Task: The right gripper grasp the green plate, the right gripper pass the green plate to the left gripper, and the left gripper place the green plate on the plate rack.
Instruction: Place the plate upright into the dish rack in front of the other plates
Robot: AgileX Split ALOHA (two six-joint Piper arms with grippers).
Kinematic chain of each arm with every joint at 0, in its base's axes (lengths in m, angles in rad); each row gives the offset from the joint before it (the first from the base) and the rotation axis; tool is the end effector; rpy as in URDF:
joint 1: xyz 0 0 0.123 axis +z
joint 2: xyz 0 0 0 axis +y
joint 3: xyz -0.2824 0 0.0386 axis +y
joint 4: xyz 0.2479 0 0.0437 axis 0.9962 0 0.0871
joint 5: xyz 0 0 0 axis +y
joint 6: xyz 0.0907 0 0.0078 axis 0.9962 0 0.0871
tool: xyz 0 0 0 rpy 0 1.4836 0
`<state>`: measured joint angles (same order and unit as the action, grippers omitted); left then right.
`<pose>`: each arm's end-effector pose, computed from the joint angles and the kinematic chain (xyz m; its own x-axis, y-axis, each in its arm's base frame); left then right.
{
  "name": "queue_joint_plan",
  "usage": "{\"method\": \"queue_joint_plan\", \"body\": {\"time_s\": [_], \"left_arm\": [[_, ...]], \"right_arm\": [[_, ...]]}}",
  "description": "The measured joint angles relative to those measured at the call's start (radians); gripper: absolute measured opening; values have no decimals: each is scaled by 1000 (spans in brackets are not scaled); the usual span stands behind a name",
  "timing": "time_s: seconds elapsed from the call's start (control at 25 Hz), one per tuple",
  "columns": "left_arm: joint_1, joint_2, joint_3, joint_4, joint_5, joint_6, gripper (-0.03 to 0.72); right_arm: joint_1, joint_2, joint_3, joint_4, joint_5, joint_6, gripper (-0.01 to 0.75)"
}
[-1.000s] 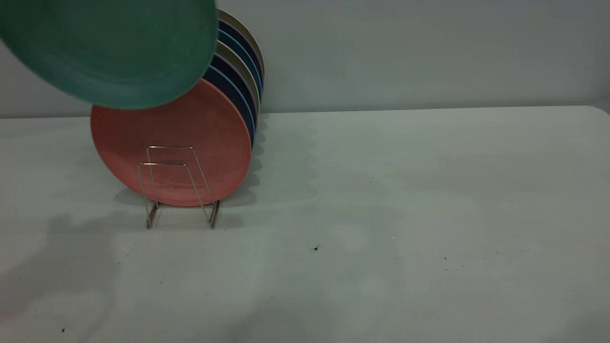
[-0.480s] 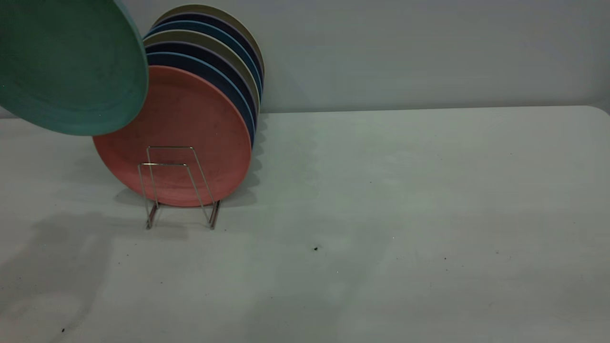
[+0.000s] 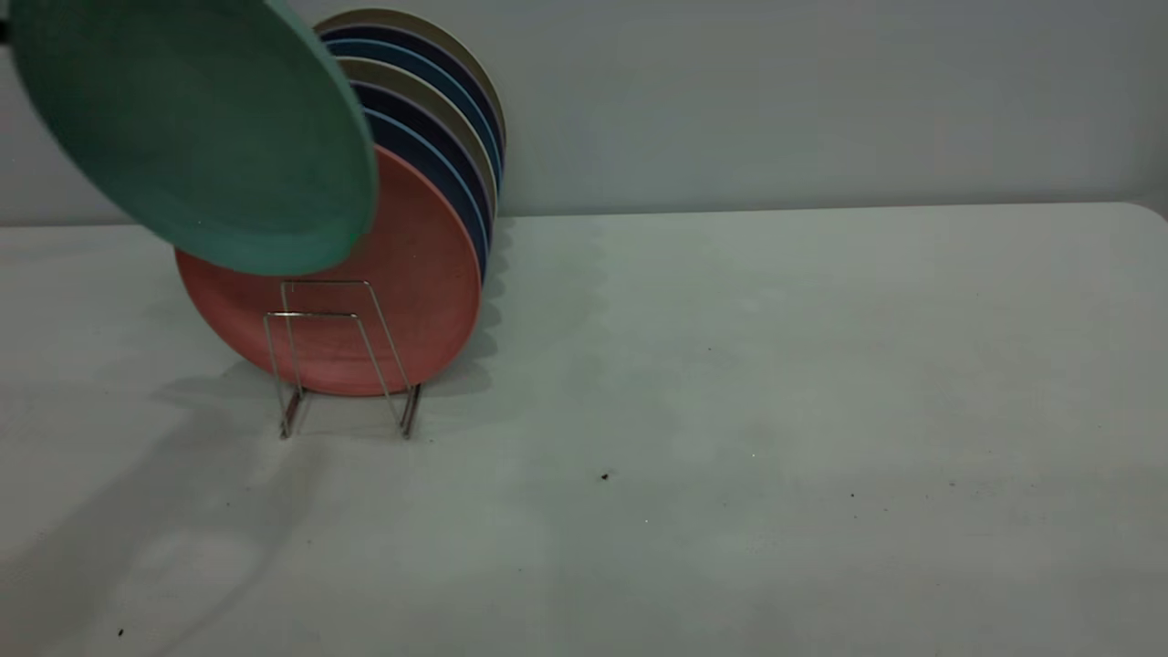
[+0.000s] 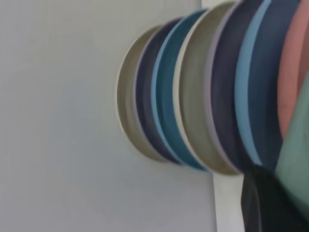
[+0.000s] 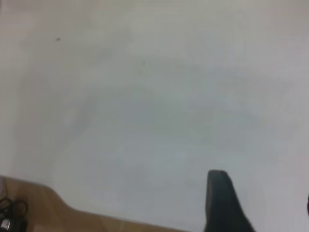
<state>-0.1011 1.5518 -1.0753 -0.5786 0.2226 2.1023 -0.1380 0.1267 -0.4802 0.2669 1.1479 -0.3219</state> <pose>0.3464 -0.0463 0.2819 0.1814 0.9787 -0.0957 0.5492 -0.0201 0.8354 0.0130 0.0203 0.2672 -0.6089 -0.1199 -0.7841 -0.1807 0.9835 -0.0101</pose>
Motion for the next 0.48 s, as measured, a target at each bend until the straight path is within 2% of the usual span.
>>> {"method": "queue_joint_plan", "body": {"time_s": [0.2,0.48], "left_arm": [[-32,58,0,0,-19,0,45],[-33,71,0,-1,-44,0,45]], "right_arm": [[0,0,0,-41,-1,55,430],[0,0,0,-42,-2,59,430]]}}
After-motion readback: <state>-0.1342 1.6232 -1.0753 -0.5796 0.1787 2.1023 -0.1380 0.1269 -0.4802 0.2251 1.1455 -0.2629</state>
